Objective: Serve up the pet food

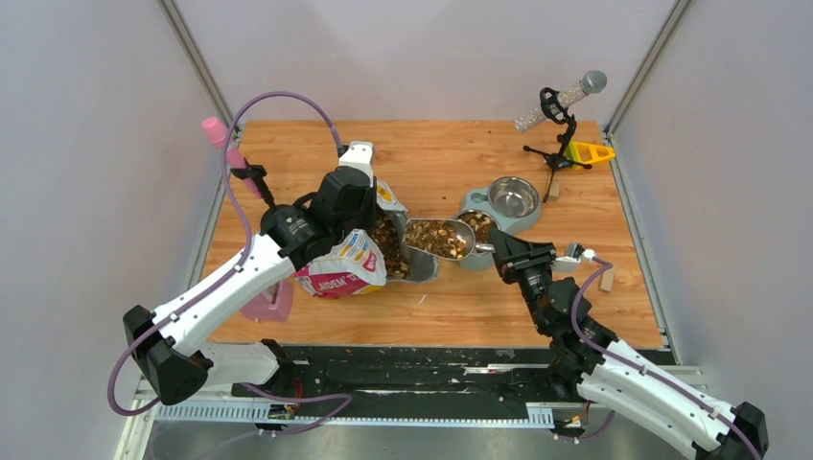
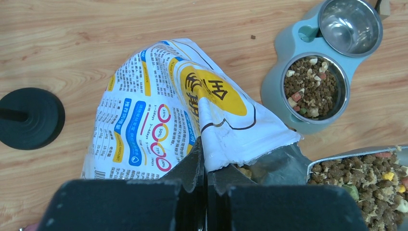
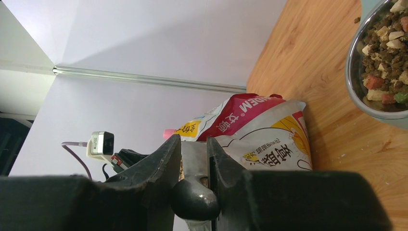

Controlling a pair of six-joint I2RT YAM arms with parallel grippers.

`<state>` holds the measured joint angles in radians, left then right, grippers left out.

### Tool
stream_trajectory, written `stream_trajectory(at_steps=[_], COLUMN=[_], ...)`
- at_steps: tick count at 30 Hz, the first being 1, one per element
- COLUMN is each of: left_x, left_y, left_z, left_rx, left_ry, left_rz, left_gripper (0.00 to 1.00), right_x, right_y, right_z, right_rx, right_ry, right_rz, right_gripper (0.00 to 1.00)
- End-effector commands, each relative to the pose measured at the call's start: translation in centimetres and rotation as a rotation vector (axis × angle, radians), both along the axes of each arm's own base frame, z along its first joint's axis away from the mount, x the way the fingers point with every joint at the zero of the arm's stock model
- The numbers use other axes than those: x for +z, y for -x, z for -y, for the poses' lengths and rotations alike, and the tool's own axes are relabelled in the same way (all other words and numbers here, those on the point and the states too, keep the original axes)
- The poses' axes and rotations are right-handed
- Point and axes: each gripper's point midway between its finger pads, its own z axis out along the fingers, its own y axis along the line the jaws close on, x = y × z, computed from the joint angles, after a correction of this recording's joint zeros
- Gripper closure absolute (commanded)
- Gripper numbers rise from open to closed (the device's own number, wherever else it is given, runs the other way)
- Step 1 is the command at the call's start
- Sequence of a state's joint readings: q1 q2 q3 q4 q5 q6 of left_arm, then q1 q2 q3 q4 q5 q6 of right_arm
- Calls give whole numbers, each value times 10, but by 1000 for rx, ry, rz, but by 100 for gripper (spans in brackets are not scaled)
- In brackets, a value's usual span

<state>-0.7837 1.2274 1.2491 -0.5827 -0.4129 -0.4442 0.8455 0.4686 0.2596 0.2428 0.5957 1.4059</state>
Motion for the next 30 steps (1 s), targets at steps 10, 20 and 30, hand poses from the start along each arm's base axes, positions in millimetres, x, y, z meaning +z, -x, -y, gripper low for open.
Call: stream_trajectory(at_steps=[10,20,30], left_x=[65,63,66], left_y=[-16,-17,-14], left_z=[7,7,4], left_rx=[45,51,52], left_ry=[171,167,169], left_rz=[176,172,180], left_gripper=[100,100,100], right_x=[82,90,61], right_y=[3,-15,-58], right_z=[25,67,107], right_rx=[-79,-301,-496], right_ry=[-137,-69,-36], right_rz=[136,80,-3], right_gripper=[100,100,100])
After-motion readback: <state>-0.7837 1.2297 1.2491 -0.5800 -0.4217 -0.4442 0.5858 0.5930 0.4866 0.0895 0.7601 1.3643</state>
